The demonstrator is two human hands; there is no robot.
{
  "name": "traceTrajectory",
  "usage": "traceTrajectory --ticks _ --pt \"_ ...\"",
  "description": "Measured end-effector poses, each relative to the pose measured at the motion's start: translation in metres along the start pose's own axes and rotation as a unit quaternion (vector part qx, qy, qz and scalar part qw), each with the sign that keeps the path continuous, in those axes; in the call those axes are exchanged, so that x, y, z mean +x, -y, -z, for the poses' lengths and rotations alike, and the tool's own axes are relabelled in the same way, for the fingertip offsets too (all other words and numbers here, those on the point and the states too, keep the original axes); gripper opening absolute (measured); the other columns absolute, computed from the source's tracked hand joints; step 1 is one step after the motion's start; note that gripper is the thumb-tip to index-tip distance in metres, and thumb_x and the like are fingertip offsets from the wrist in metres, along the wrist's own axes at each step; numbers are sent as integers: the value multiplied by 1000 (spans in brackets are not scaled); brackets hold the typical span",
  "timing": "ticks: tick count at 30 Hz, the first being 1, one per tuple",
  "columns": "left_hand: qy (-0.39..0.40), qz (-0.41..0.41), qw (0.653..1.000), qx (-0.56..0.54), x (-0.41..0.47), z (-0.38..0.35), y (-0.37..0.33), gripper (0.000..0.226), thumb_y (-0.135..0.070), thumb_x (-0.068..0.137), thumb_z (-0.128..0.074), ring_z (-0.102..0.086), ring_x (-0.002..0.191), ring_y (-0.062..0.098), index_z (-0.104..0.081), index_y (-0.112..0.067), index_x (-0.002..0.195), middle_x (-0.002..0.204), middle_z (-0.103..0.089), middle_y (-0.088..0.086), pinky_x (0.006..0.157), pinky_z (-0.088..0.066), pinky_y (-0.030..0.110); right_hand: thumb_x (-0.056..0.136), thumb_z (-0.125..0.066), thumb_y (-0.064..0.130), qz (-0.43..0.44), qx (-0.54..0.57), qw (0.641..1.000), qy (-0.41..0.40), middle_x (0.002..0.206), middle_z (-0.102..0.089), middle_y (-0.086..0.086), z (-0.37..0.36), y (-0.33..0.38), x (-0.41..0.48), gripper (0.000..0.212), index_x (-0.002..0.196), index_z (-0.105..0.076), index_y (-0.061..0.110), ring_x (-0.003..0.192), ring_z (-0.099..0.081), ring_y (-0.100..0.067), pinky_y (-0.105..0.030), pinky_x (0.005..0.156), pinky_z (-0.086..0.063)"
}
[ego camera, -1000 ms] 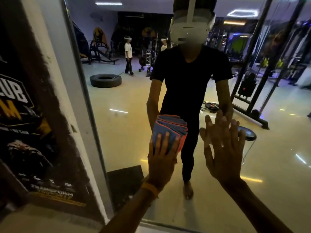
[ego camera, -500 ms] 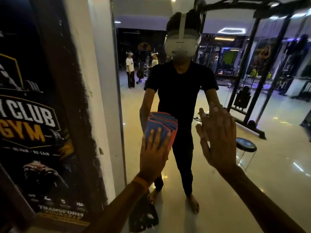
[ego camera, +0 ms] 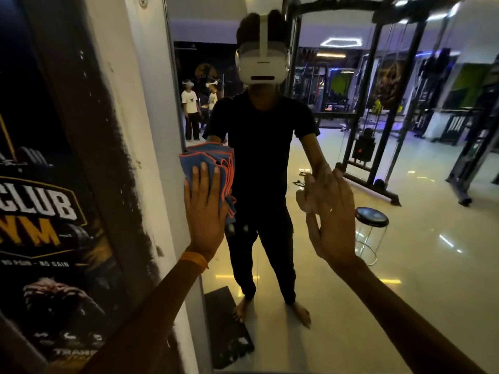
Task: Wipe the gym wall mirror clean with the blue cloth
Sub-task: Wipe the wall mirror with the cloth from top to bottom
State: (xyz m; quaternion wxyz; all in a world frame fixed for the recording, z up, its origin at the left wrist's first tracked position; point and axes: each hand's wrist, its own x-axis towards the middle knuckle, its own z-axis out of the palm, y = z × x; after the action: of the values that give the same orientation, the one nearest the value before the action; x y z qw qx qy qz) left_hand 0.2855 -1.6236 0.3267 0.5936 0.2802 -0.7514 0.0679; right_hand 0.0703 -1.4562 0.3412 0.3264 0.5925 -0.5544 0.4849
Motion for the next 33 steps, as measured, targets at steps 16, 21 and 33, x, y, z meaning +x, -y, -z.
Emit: traceTrajectory --ticks 16,21,33 --pt "148 444 816 -340 -104 73 -132 32 -13 111 -39 -58 111 55 -53 10 130 117 -63 35 97 -48 57 109 -45 24 -516 434 723 150 142 -61 -8 33 109 -88 39 145 -55 11 133 -57 -23 -32 107 -48" --pt "204 504 734 -406 -143 82 -187 38 -17 113 -37 -66 102 17 -46 -5 147 125 -63 9 92 -50 26 111 -37 26 -620 466 604 183 134 -63 -20 60 126 -125 40 138 -57 5 125 -62 -30 -24 89 -54" --pt "277 494 733 -376 -248 110 -240 31 -49 91 -60 -60 128 26 -72 -38 117 140 -59 16 109 -52 46 99 -57 12 -693 511 496 116 119 -65 -20 124 125 -221 48 145 -47 3 104 -66 -31 -38 87 -58"
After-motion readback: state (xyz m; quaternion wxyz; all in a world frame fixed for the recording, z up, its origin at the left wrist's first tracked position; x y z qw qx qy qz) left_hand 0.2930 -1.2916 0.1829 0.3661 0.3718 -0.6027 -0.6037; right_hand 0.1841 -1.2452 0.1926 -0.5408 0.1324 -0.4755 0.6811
